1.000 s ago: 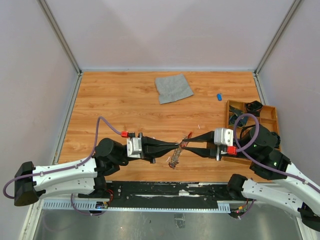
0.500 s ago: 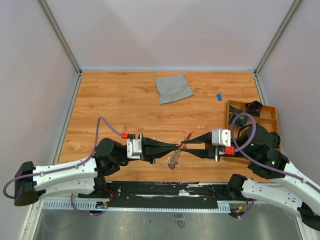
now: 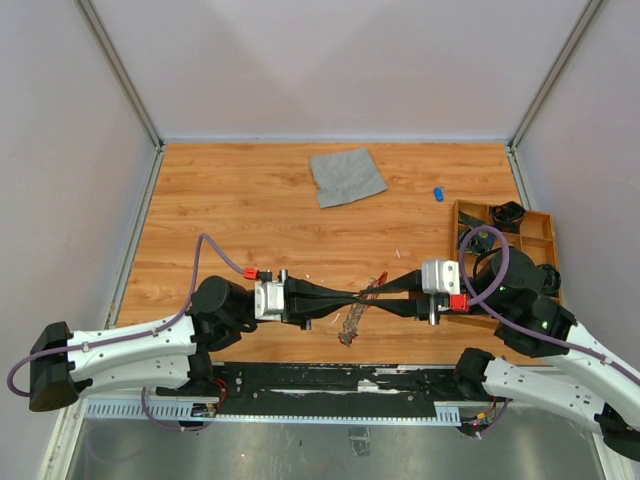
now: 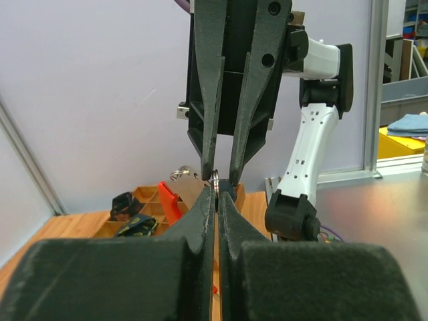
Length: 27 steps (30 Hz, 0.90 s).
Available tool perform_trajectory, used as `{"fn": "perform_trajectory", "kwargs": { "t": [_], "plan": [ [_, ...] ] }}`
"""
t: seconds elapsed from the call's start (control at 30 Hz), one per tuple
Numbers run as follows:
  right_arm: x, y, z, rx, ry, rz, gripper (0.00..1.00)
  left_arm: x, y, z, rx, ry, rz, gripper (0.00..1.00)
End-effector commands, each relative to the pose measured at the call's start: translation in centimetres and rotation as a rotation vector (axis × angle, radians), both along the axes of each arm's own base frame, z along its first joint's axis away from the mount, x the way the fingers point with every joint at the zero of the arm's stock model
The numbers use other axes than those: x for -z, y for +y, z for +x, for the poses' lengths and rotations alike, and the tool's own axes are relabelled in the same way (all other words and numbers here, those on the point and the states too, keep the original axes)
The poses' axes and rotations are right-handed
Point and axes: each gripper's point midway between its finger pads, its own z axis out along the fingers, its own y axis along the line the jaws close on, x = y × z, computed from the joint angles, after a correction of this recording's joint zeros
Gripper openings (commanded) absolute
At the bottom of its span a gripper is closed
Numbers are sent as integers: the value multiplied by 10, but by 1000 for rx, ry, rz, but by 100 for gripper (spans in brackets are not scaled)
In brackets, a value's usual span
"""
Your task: Put the keys on the keyring
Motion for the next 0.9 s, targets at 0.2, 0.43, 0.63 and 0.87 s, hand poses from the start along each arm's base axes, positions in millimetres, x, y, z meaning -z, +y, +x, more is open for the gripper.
{"fn": "perform_trajectory", "kwargs": {
  "t": [0.2, 0.43, 0.63, 0.87],
  "plan": [
    [17, 1, 2, -1, 28, -64, 16, -43, 10, -5, -5, -77, -115, 0],
    [20, 0, 10, 40, 15, -105, 1, -43, 10, -2, -27, -75, -105, 1],
    [16, -7, 17, 92, 13, -149, 0, -41, 12, 7, -79, -61, -77, 16],
    [15, -21, 31, 186, -21, -240, 0, -33, 13, 23, -168, -66, 23, 34]
  ]
}}
